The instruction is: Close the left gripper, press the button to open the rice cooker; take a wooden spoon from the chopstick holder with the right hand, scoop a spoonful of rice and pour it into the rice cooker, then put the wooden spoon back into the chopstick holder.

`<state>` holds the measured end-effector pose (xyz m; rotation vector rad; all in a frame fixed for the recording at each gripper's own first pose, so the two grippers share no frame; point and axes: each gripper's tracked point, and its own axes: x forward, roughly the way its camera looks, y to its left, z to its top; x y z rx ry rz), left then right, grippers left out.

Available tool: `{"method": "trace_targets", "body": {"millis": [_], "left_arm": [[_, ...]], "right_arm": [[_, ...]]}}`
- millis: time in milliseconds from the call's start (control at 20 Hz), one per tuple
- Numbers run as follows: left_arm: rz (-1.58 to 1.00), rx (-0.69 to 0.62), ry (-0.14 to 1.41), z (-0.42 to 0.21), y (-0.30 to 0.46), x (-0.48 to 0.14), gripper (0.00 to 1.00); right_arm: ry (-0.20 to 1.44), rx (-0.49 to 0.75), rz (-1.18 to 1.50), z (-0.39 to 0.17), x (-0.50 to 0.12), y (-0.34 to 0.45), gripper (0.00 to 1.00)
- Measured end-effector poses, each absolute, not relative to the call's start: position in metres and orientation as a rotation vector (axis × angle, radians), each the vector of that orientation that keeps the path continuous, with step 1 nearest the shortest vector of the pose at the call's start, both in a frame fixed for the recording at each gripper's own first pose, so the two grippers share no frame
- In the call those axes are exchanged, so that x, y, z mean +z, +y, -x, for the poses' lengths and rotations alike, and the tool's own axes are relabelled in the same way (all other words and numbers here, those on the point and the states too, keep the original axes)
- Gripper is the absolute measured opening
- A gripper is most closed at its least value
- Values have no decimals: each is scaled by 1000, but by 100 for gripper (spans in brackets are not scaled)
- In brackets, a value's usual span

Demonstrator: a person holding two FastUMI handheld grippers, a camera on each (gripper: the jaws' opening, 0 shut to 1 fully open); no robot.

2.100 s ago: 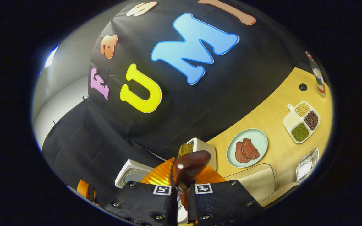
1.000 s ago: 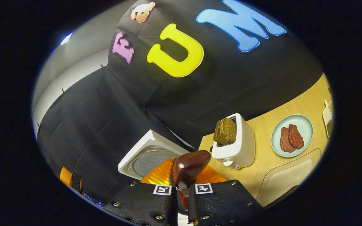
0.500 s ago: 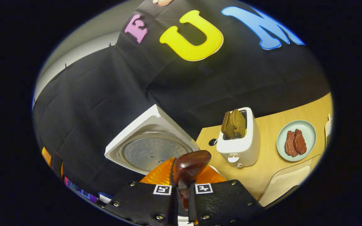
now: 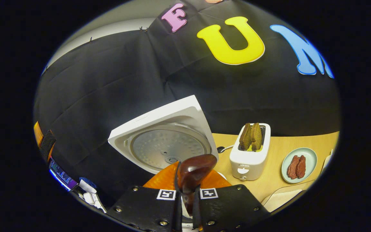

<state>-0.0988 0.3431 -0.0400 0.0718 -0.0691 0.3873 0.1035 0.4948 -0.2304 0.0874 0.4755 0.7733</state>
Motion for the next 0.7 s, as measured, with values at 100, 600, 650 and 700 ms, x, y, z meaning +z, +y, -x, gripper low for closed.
{"method": "trace_targets", "body": {"millis": [100, 600, 650, 700], "left_arm": [[-82, 396, -59, 102, 345, -43, 95], [-55, 431, -64, 111, 354, -52, 94], [-53, 436, -59, 112, 355, -53, 94], [-54, 442, -56, 113, 357, -54, 94]], "right_arm": [[460, 780, -43, -103, -230, 496, 13], [419, 839, 100, -91, -226, 508, 13], [419, 843, 101, -88, -224, 511, 13], [421, 845, 100, -86, -223, 510, 13]]}}
